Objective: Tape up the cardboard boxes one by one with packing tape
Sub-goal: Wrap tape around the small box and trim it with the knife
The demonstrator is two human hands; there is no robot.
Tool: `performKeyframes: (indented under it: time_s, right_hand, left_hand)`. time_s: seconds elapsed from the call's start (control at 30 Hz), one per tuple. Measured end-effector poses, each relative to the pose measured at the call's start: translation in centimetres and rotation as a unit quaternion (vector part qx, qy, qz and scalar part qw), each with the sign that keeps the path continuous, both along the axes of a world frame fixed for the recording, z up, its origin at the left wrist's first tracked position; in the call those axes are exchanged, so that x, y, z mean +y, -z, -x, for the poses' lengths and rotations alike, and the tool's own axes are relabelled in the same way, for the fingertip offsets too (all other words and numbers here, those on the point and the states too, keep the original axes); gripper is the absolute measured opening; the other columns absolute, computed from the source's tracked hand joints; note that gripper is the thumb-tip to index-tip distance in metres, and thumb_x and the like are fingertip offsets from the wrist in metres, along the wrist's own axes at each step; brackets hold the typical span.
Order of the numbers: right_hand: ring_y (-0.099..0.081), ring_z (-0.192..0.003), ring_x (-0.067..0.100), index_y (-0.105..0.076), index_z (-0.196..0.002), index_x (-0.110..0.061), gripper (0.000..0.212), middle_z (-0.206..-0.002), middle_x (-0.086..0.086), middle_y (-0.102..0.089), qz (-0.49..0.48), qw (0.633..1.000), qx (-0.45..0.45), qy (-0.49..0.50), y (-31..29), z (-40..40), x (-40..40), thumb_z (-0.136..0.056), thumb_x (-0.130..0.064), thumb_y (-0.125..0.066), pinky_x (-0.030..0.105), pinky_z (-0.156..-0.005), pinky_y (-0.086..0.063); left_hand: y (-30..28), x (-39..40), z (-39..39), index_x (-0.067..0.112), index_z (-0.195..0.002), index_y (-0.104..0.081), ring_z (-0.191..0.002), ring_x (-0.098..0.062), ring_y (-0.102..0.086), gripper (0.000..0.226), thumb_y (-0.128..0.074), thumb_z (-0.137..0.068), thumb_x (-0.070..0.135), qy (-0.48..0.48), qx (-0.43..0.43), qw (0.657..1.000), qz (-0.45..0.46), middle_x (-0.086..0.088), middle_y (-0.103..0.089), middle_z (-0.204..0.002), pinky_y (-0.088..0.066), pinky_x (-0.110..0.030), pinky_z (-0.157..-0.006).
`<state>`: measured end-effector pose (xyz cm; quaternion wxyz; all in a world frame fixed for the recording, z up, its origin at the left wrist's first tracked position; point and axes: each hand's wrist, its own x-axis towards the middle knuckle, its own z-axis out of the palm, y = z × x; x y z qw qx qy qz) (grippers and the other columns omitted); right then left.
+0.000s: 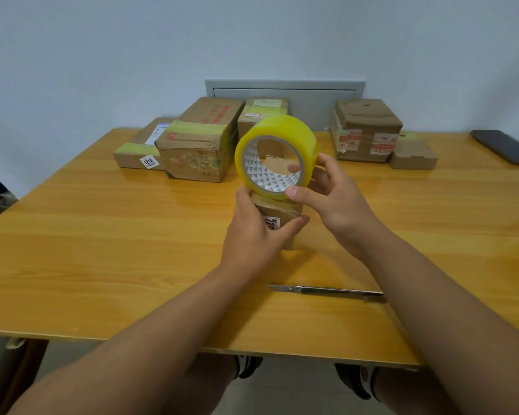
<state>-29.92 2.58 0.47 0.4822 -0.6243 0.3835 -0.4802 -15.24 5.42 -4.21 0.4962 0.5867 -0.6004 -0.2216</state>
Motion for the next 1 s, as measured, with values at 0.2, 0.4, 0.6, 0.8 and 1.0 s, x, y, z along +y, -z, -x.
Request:
performKeyframes:
  time_s: [0.2,0.4,0.6,0.8,1.0]
  right_hand:
    - [-0.067,-0.099,0.011,-0.058,-0.126,-0.012,0.048,-0.107,-0.003,-0.069,0.0,0.999,-0.045,-0.009,-0.5,0.7,-0.1,-0.082,-0.002,-0.073,0.026,-0.081,-0.054]
    - [-0.06,-0.094,0.025,-0.065,-0.114,-0.023,0.045,-0.093,0.004,-0.062,0.013,0.999,-0.031,0.006,-2.0,5.8,-0.1,-0.071,-0.009,-0.068,0.041,-0.087,-0.053]
    - [-0.061,-0.089,0.019,-0.061,-0.12,-0.024,0.048,-0.085,-0.005,-0.064,0.017,1.0,-0.002,-0.003,-1.5,7.0,0.2,-0.077,-0.003,-0.066,0.032,-0.08,-0.055]
    - [-0.064,-0.087,0.015,-0.062,-0.12,-0.028,0.049,-0.087,-0.001,-0.066,0.044,0.998,0.048,0.0,-1.7,7.6,0.2,-0.083,0.003,-0.064,0.031,-0.08,-0.057]
    - [-0.061,-0.085,0.011,-0.062,-0.119,-0.027,0.049,-0.082,-0.011,-0.066,0.064,0.996,0.057,-0.001,-2.1,7.3,-0.1,-0.08,0.002,-0.065,0.028,-0.078,-0.056]
  left_hand:
    - [0.7,0.1,-0.4,0.022,-0.139,-0.029,-0.119,-0.007,-0.054,0.094,-0.083,-0.069,0.053,-0.003,0.026,0.999,-0.018,0.007,-0.055,-0.132,-0.049,-0.033,-0.099]
    - [0.4,0.1,-0.5,0.018,-0.145,-0.025,-0.124,-0.01,-0.049,0.101,-0.083,-0.069,0.052,-0.012,0.009,1.0,-0.02,0.004,-0.05,-0.137,-0.045,-0.026,-0.1]
    - [0.0,0.1,-0.5,0.021,-0.143,-0.027,-0.124,-0.011,-0.05,0.101,-0.083,-0.066,0.054,-0.019,0.005,0.999,-0.034,0.004,-0.051,-0.136,-0.045,-0.027,-0.1]
    - [-0.1,0.1,-0.5,0.021,-0.141,-0.029,-0.121,-0.01,-0.049,0.101,-0.084,-0.064,0.055,-0.021,-0.001,0.999,-0.042,0.006,-0.051,-0.134,-0.043,-0.024,-0.097]
    - [-0.2,0.2,-0.6,0.02,-0.141,-0.028,-0.123,-0.011,-0.048,0.1,-0.083,-0.065,0.057,-0.011,-0.013,0.999,-0.039,0.004,-0.049,-0.136,-0.043,-0.025,-0.098]
